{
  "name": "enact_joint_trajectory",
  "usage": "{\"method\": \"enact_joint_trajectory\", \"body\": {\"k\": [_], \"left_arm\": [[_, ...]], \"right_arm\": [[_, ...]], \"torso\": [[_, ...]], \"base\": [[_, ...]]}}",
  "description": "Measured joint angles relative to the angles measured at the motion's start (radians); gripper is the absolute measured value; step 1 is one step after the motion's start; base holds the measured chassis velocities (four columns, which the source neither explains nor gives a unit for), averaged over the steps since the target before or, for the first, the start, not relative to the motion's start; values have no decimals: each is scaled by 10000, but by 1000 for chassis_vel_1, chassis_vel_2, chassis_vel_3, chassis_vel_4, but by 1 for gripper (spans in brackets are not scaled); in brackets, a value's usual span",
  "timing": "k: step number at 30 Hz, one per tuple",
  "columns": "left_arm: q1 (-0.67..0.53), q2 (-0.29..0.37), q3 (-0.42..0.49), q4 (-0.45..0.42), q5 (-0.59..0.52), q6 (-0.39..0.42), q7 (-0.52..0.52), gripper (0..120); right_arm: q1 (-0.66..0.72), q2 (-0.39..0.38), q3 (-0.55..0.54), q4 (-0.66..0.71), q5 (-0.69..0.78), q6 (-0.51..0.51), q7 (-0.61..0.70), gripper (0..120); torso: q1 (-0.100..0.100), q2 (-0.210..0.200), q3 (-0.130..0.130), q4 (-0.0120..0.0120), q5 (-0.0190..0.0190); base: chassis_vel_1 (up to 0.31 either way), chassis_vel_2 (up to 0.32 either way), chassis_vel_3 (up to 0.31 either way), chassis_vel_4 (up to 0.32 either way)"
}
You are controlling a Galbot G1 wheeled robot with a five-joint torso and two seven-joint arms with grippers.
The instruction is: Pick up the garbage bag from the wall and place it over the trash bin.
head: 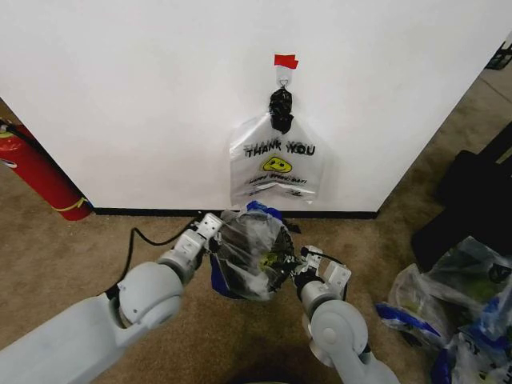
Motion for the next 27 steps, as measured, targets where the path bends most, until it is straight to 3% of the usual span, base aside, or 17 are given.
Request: {"method": "enact_joint_trajectory", "body": {"k": [11,13,15,17,20,27], "left_arm": [[458,177,-377,787,-265,-491,319,0],[620,203,-451,925,-324,-845,465,0],[771,134,-430,1135,-276,-1705,702,0],[776,85,-389,1195,-238,-1910,740,0],[657,-262,-98,1672,-11,-2725,865,0],[505,-531,97,2561,354,-3266,882,0]], "right_arm": [[-423,-205,412,333,663,432,-808,0],[-460,-243,553,391,864,526,-896,0],[-495,-283,736,474,1254,589,-953,0],[-504,-295,760,487,1313,591,-969,0],[-528,-343,810,540,1533,616,-1018,0],[-645,-418,914,747,1693,509,-994,0]], "torso": [[0,0,0,-1,1],[0,0,0,0,2],[0,0,0,1,2],[0,0,0,1,2],[0,0,0,-1,2],[0,0,0,-1,0]], "base": [[0,0,0,0],[0,0,0,0],[0,0,0,0],[0,0,0,0],[0,0,0,0],[0,0,0,0]]}}
